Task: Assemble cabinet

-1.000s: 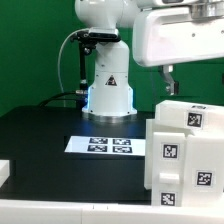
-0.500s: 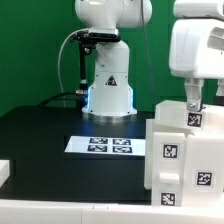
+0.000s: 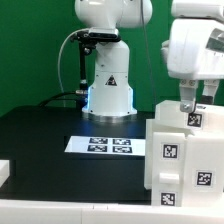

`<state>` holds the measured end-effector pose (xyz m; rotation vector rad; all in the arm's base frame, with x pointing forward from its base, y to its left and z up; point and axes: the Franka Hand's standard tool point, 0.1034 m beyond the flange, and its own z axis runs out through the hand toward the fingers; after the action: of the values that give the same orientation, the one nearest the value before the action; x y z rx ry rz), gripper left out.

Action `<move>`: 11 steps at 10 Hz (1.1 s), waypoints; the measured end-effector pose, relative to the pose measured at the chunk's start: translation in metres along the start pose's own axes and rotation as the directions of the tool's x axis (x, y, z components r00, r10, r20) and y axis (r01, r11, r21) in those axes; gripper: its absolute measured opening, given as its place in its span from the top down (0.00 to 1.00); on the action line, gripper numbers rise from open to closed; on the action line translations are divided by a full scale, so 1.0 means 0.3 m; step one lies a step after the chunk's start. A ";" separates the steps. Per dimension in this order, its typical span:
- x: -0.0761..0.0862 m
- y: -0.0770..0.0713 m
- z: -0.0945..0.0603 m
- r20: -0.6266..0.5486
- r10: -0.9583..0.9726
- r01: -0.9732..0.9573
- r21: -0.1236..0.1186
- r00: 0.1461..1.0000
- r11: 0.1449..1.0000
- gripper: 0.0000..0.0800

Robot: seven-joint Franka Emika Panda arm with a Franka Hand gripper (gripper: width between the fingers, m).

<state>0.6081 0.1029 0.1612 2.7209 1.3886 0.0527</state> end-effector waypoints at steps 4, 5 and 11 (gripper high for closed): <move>0.000 -0.001 0.001 0.000 0.194 -0.194 0.002 0.981 0.981 0.32; 0.000 -0.001 0.001 0.000 0.284 -0.284 0.001 0.959 0.959 0.32; 0.014 -0.008 0.003 -0.010 0.731 -0.731 0.000 0.682 0.682 0.32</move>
Offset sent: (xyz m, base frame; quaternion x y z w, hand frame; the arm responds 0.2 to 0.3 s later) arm 0.0000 0.0000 0.0000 0.0000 0.0000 0.1296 0.9916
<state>0.6086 0.1077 0.1602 3.0686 0.1900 0.1163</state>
